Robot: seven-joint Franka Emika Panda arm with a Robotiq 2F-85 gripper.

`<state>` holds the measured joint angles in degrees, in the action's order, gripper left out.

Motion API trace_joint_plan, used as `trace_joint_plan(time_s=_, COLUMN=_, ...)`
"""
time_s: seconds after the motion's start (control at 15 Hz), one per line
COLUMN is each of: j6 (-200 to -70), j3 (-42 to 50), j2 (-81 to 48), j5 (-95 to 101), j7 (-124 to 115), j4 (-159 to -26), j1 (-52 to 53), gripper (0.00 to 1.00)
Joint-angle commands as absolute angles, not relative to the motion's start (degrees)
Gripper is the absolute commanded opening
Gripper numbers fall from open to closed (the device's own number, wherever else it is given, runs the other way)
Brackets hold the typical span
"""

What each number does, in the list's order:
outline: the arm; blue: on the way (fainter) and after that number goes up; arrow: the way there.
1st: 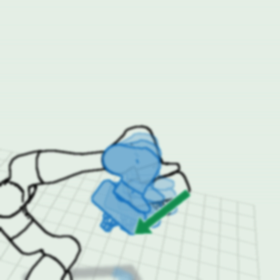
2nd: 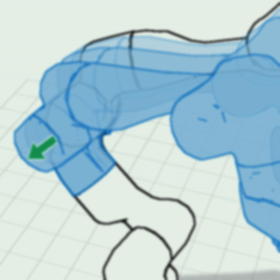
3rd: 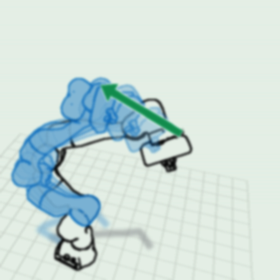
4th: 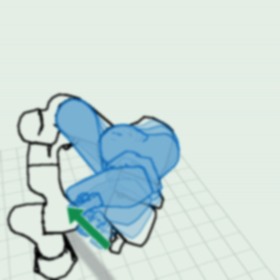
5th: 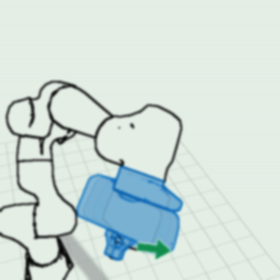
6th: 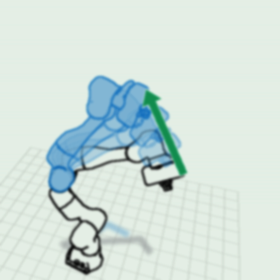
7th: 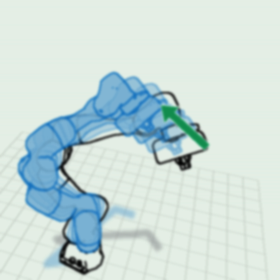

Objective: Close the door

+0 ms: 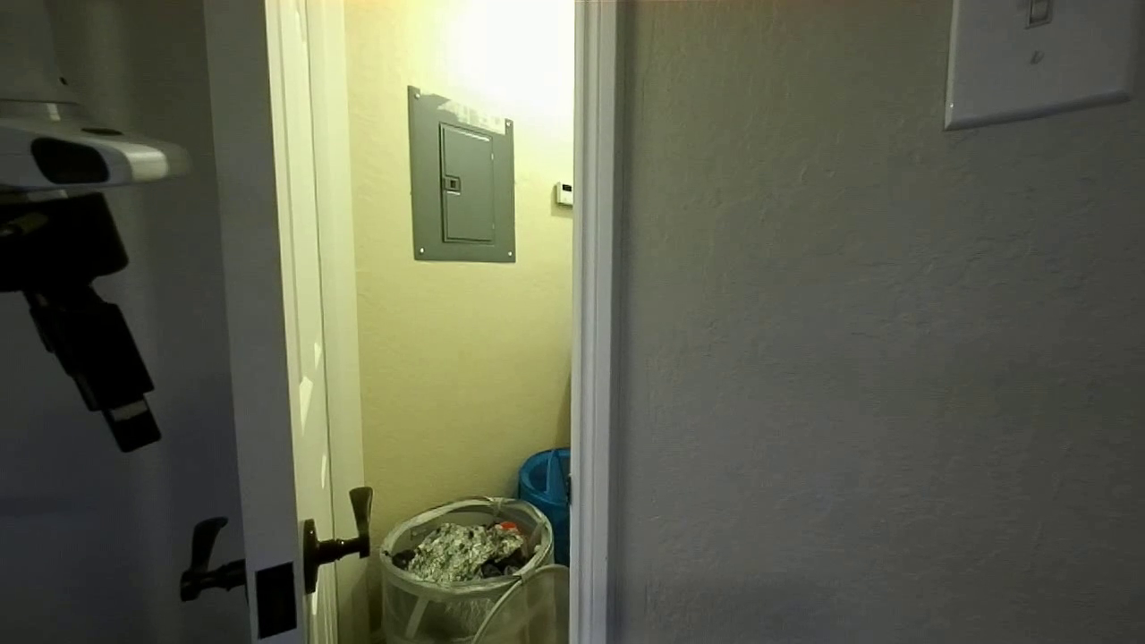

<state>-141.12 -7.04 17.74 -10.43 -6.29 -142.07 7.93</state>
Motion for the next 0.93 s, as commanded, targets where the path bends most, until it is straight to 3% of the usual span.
trace_joint_plan(time_s=0.0, j6=-145.6, j3=-7.2, j2=17.4, j5=-11.1, j7=-5.5, j4=-142.3, j1=8.7, gripper=0.66)
trace_joint_plan(time_s=0.6, j6=-160.8, j3=-7.4, j2=11.6, j5=-5.5, j7=-6.7, j4=-141.1, j1=6.3, gripper=0.06)
trace_joint_plan(time_s=0.87, j6=-164.4, j3=-7.2, j2=7.8, j5=-2.3, j7=-7.4, j4=-139.3, j1=4.7, gripper=0.0)
